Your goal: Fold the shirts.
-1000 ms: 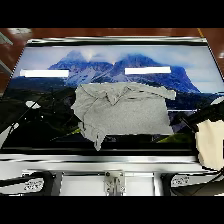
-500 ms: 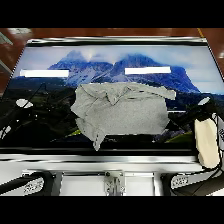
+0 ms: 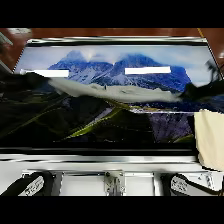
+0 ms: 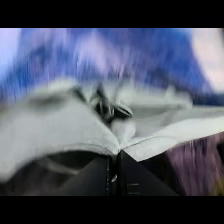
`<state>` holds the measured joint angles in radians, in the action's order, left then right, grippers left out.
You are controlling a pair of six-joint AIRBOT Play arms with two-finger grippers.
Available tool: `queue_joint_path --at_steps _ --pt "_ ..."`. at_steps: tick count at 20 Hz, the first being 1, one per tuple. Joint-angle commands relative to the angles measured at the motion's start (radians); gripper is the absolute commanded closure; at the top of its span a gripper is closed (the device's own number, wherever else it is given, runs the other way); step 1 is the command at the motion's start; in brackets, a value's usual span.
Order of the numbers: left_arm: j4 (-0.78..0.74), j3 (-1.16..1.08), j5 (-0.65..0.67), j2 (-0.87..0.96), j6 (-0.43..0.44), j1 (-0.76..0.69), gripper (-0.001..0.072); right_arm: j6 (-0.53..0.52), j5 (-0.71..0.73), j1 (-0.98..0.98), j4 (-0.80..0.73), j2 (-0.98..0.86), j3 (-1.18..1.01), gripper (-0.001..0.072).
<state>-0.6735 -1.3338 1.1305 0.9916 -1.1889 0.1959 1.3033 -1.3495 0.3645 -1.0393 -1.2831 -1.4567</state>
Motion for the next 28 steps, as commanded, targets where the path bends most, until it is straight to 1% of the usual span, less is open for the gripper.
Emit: queue_joint_path --at_steps 1,2,3,4,6,8,11,12,14,16,18,21,23,24,25,26,28 --pt "-0.016 -0.366 -0.087 -0.133 -0.020 0.057 0.0668 -0.023 0.220 0.000 0.040 0.242 -0.297 0.0659" --pt "-0.016 -0.455 -0.137 -0.159 -0.039 0.079 0.0668 -0.004 0.309 0.000 0.016 0.299 -0.366 0.0659" --pt "-0.016 -0.538 -0.177 -0.184 -0.064 0.107 0.0668 0.009 0.357 0.000 -0.013 0.349 -0.426 0.0659" --pt "-0.024 -0.603 -0.185 -0.203 -0.087 0.133 0.0668 0.009 0.380 0.000 -0.036 0.391 -0.470 0.0659" --pt "-0.102 -0.701 -0.138 -0.244 -0.155 0.178 0.0668 0.012 0.375 0.000 -0.099 0.470 -0.526 0.0659" --pt "-0.196 -0.724 -0.053 -0.298 -0.198 0.192 0.0668 0.047 0.317 0.000 -0.181 0.549 -0.530 0.0659" --pt "-0.308 -0.724 0.098 -0.372 -0.222 0.192 0.0668 0.092 0.152 0.000 -0.266 0.638 -0.530 0.0659" --pt "-0.354 -0.724 0.129 -0.394 -0.222 0.192 0.0668 0.091 0.113 0.000 -0.285 0.657 -0.530 0.0659" --pt "-0.437 -0.724 0.143 -0.427 -0.222 0.192 0.0668 0.092 0.071 0.000 -0.310 0.683 -0.530 0.0659" --pt "-0.457 -0.724 0.197 -0.436 -0.222 0.191 0.0668 0.092 0.009 0.000 -0.319 0.687 -0.530 0.0659" --pt "-0.456 -0.714 0.287 -0.430 -0.222 0.191 0.0668 0.092 -0.091 0.000 -0.341 0.668 -0.529 0.0659" --pt "-0.456 -0.596 0.372 -0.430 -0.203 0.191 0.0668 0.107 -0.288 0.000 -0.362 0.585 -0.529 0.0658" --pt "-0.456 -0.445 0.409 -0.430 -0.181 0.191 0.0668 0.122 -0.471 0.000 -0.361 0.497 -0.519 0.0659" --pt "-0.456 -0.349 0.423 -0.430 -0.181 0.191 0.0668 0.147 -0.505 0.000 -0.364 0.459 -0.487 0.0659" --pt "-0.456 -0.241 0.425 -0.430 -0.180 0.191 0.0668 0.153 -0.504 0.000 -0.371 0.434 -0.426 0.0659" --pt "-0.456 -0.138 0.418 -0.427 -0.160 0.191 0.0667 0.154 -0.500 0.000 -0.378 0.409 -0.357 0.0659" --pt "-0.451 0.077 0.358 -0.398 -0.146 0.191 0.0668 0.155 -0.433 0.000 -0.384 0.344 -0.176 0.0659"
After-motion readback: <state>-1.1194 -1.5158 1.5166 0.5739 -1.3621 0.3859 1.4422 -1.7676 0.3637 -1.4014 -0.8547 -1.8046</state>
